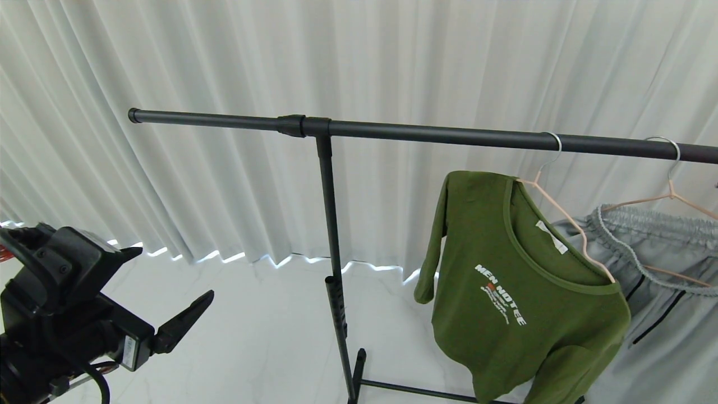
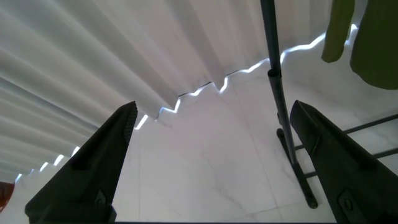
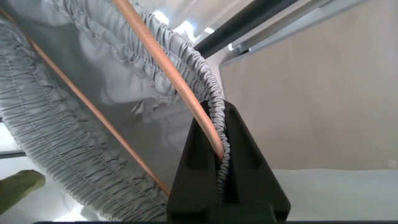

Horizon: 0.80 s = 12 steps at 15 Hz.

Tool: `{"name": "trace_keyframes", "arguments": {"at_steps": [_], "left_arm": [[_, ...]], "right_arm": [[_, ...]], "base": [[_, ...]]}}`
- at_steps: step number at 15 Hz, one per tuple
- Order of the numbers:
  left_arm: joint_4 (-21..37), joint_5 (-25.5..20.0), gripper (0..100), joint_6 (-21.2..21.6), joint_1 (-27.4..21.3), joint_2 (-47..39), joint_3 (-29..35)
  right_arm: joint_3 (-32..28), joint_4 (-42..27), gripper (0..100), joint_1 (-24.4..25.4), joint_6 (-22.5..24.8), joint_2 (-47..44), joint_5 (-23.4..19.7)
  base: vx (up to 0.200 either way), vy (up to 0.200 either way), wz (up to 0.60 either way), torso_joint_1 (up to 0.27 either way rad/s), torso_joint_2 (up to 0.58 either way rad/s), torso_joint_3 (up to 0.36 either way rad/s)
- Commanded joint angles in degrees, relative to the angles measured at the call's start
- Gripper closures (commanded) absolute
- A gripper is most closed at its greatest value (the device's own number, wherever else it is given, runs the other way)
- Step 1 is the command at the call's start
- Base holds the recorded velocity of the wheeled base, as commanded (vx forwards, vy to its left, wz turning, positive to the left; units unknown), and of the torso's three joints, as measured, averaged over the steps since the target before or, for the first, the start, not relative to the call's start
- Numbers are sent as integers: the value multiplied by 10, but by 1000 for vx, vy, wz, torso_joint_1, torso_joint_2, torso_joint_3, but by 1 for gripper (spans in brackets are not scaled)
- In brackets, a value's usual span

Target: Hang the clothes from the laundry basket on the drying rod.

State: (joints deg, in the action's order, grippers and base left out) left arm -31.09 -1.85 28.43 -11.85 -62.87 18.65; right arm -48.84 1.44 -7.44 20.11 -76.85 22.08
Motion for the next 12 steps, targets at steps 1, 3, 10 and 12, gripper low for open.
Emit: {"name": "trace_keyframes", "arguments": {"at_steps": [1,3,10,12], "left_arm": [[0,0,0,0,0,-2,0],[0,0,0,0,0,-2,0],[0,0,0,-1,0,0,-3],[0,0,0,-1,0,0,-3]], "right_arm": [[2,1,100,1,-1,6,0],[8,5,100,1,-1,14,0],[12,6,0,8,3,21,1],[13,17,0,15,-1,23,0]], "base": [[0,0,0,0,0,0],[0,0,0,0,0,0],[0,0,0,0,0,0],[0,0,0,0,0,0]]}}
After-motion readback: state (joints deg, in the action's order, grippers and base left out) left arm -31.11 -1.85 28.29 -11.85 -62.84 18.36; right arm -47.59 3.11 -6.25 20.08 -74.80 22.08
